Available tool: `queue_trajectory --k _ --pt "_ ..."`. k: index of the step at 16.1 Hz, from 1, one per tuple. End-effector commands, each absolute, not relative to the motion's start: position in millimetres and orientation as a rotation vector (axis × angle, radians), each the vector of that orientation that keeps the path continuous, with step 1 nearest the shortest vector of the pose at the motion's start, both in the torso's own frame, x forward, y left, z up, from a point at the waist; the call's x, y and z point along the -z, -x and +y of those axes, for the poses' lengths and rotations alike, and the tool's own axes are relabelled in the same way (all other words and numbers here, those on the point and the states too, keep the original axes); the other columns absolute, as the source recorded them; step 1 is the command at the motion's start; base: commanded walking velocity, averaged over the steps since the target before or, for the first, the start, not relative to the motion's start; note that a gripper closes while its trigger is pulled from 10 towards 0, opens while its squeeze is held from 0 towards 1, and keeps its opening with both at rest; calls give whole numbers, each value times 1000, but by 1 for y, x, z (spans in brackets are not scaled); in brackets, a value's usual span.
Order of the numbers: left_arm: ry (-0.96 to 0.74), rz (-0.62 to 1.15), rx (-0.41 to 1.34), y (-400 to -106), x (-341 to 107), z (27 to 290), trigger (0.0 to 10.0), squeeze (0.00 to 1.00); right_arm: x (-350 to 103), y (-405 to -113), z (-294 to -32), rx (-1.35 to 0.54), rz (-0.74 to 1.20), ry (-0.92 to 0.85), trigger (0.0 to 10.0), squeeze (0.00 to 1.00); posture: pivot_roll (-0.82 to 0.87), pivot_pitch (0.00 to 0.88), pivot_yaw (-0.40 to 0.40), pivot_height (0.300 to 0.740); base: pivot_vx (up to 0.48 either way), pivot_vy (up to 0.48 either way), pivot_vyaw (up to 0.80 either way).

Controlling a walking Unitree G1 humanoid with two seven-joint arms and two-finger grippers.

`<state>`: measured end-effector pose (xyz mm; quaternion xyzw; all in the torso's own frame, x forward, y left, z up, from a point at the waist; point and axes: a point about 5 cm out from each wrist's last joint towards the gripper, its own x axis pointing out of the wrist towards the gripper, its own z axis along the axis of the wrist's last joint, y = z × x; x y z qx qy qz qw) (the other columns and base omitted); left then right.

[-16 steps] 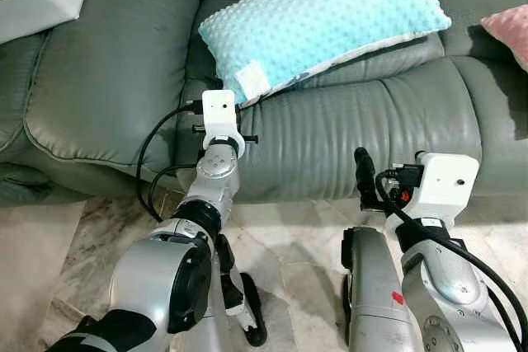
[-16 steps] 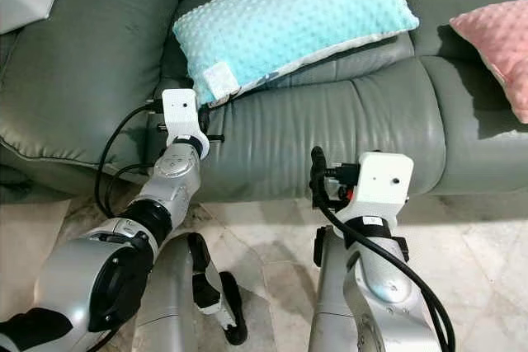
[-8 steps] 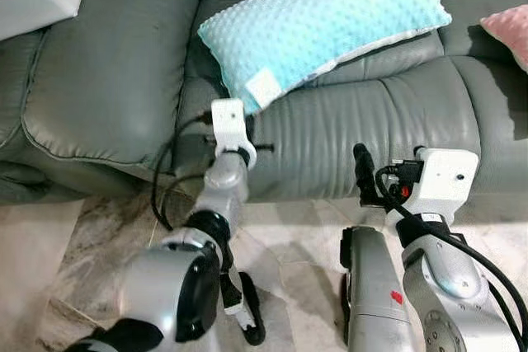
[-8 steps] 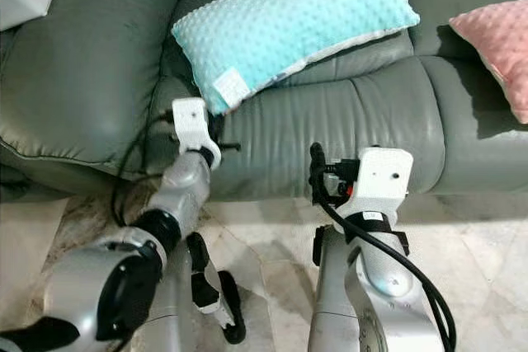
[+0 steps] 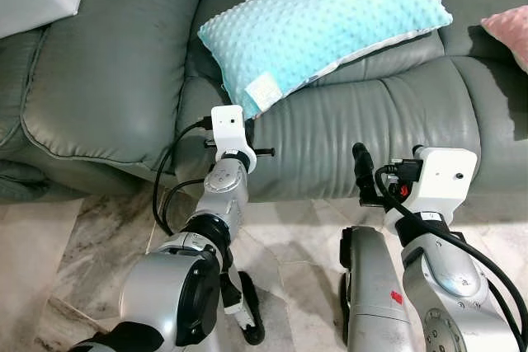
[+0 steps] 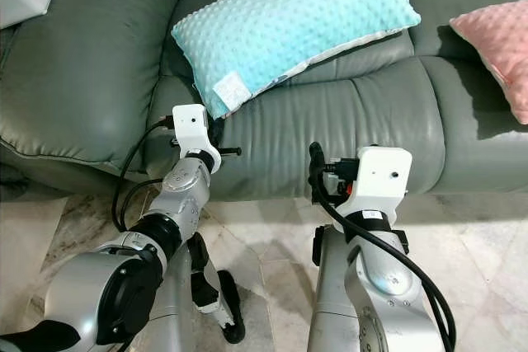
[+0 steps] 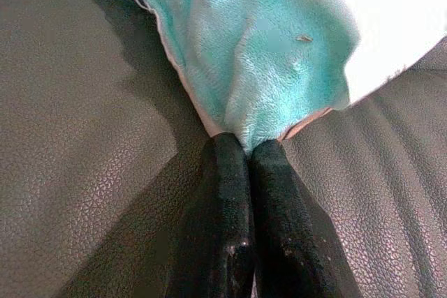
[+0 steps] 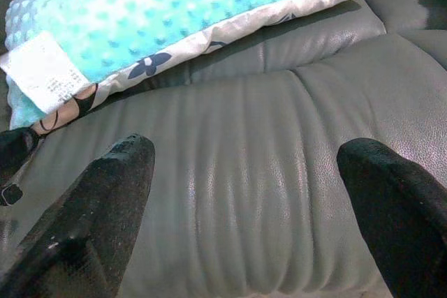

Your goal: Move the pillow to the sofa

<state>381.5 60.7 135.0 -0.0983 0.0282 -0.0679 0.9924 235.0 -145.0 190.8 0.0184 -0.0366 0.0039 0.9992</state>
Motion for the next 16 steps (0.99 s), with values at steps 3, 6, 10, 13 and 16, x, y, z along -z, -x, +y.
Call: queue_trajectory --k 3,6,10,13,16 --pt "209 89 109 -378 -123 67 0 0 -187 -234 -145 -10 -58 -47 10000 0 -259 361 191 581 0 0 0" --pt "209 89 109 -378 -123 67 0 0 -187 -234 -145 -10 -58 -47 10000 0 -259 361 191 581 0 0 0" --pt "275 19 90 -347 -92 113 0 0 -190 -252 -144 -58 -85 -33 10000 0 -199 284 143 581 0 0 0" --pt "283 -12 130 -332 -87 119 0 0 -192 -258 -143 -71 -99 -26 10000 0 -205 283 149 581 0 0 0" --pt "292 -2 167 -327 -89 113 0 0 -191 -257 -143 -69 -96 -25 10000 0 -200 287 152 581 0 0 0"
